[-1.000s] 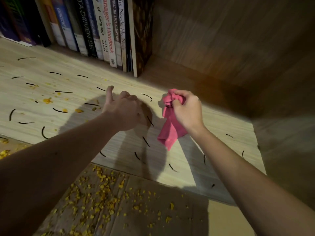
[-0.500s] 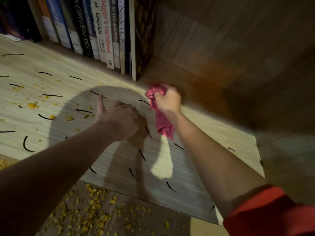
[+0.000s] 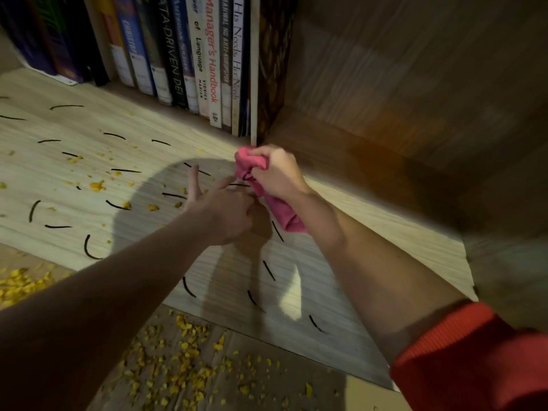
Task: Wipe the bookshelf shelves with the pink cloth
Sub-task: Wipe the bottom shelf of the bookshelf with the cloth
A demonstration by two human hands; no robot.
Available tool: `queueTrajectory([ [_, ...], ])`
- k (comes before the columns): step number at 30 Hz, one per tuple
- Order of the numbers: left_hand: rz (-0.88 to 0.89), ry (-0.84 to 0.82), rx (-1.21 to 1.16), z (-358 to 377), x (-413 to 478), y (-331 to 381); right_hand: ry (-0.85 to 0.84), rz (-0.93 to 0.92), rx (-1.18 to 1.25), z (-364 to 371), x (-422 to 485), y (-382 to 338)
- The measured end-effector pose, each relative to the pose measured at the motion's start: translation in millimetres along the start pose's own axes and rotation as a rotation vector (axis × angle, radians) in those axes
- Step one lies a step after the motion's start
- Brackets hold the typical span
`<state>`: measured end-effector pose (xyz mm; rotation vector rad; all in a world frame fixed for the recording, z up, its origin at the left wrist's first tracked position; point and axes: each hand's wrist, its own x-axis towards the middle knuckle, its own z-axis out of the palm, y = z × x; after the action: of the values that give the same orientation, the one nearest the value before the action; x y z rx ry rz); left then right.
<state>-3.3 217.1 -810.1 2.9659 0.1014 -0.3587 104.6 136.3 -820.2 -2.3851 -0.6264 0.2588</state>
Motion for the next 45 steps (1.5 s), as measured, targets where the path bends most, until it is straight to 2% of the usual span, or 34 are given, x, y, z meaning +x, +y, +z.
queueTrajectory([
  [1, -0.013, 0.075, -0.041, 6, -9, -5, -0.023, -0.005, 0.005, -1, -1, -2],
  [4, -0.117, 0.469, -0.315, 29, -46, -25, -0.071, -0.047, 0.027, 3, -11, -9],
  [6, -0.154, 0.653, -0.385, 45, -66, -42, -0.094, -0.098, 0.015, 11, -28, -18],
  [11, -0.172, 0.765, -0.352, 57, -88, -56, -0.196, -0.213, 0.041, 22, -76, -34],
  [13, -0.199, 0.799, -0.365, 60, -93, -56, -0.254, -0.226, -0.015, 21, -93, -37],
  [15, -0.209, 0.812, -0.383, 64, -98, -55, -0.285, -0.209, 0.030, 14, -103, -41],
  [17, -0.214, 0.800, -0.394, 69, -106, -53, -0.183, -0.139, 0.124, 6, -105, -42],
  [20, -0.241, 0.755, -0.387, 75, -120, -49, 0.001, -0.073, 0.068, 5, -105, -39],
  [22, -0.264, 0.710, -0.368, 78, -129, -46, -0.019, -0.058, -0.006, 14, -112, -41],
  [27, -0.301, 0.566, -0.353, 75, -150, -30, -0.181, -0.166, -0.093, 40, -149, -57],
  [29, -0.300, 0.516, -0.349, 68, -157, -28, -0.155, -0.179, -0.055, 43, -161, -60],
  [33, -0.331, 0.403, -0.301, 53, -175, -35, 0.027, -0.092, -0.064, 29, -171, -62],
  [36, -0.303, 0.270, -0.158, 42, -181, -39, 0.014, -0.099, -0.131, 30, -177, -63],
  [38, -0.278, 0.198, -0.050, 34, -180, -39, -0.061, -0.128, -0.162, 41, -185, -65],
  [41, -0.279, 0.154, -0.065, 18, -170, -35, -0.151, -0.200, -0.095, 47, -202, -70],
  [45, -0.291, 0.030, -0.049, 9, -167, -30, -0.064, -0.101, -0.025, 38, -192, -69],
])
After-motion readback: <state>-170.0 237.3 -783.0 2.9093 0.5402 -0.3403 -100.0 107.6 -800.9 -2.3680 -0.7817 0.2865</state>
